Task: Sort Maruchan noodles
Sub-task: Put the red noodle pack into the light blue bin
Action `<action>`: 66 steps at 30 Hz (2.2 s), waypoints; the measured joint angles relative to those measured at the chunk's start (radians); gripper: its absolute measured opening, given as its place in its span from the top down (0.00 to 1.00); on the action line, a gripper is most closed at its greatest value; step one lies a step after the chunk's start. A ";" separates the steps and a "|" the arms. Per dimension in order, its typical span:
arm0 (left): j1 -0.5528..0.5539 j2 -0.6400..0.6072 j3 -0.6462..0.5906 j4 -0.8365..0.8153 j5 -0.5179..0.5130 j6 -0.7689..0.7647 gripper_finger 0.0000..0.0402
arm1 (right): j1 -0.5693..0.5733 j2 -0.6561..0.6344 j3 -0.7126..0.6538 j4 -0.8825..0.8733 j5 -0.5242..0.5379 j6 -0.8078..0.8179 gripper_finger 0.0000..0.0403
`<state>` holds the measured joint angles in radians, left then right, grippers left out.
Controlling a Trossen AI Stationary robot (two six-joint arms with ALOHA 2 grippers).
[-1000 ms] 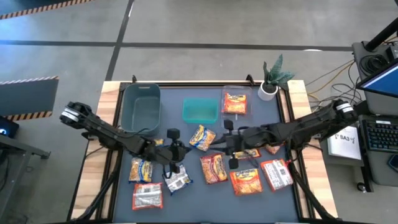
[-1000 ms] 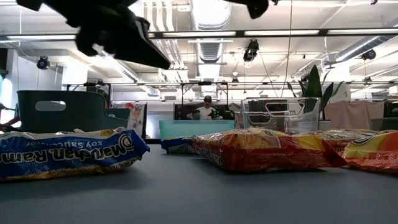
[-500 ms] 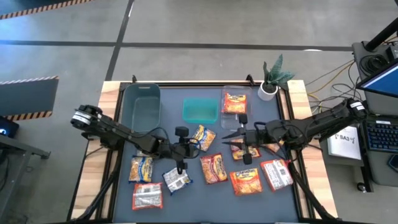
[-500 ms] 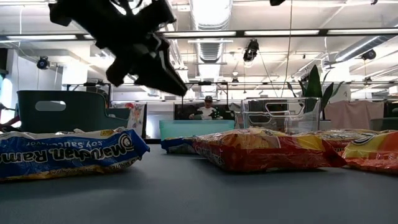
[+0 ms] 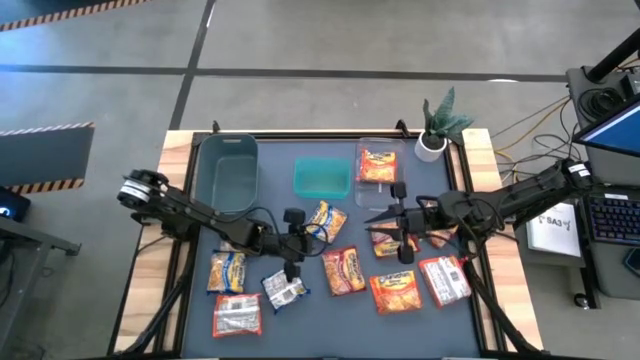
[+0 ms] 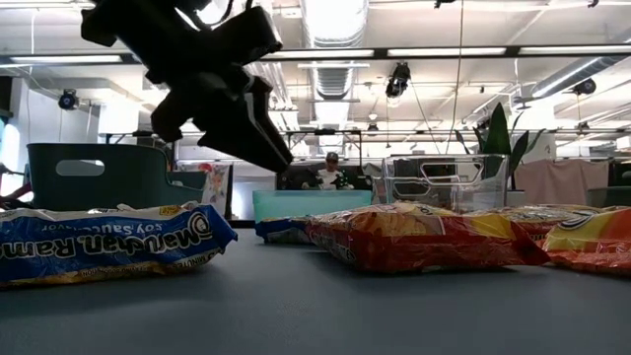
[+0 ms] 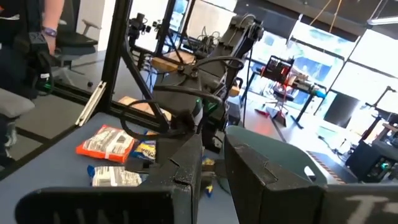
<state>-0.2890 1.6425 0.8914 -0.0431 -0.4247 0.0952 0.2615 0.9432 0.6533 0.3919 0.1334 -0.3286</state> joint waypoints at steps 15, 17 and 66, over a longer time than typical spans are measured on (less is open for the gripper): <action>-0.007 0.188 0.233 -0.099 0.132 0.253 0.53 | 0.000 -0.022 -0.006 -0.020 -0.003 0.016 0.86; -0.007 0.205 0.261 -0.153 0.166 0.283 0.48 | 0.000 -0.023 -0.006 -0.020 -0.004 0.017 0.86; 0.041 0.327 0.261 0.046 0.486 0.498 0.93 | 0.000 -0.022 -0.006 -0.045 0.044 0.022 0.86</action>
<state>-0.2480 1.9692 1.1526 0.0032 0.0610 0.5933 0.2611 0.9211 0.6468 0.3466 0.1775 -0.3065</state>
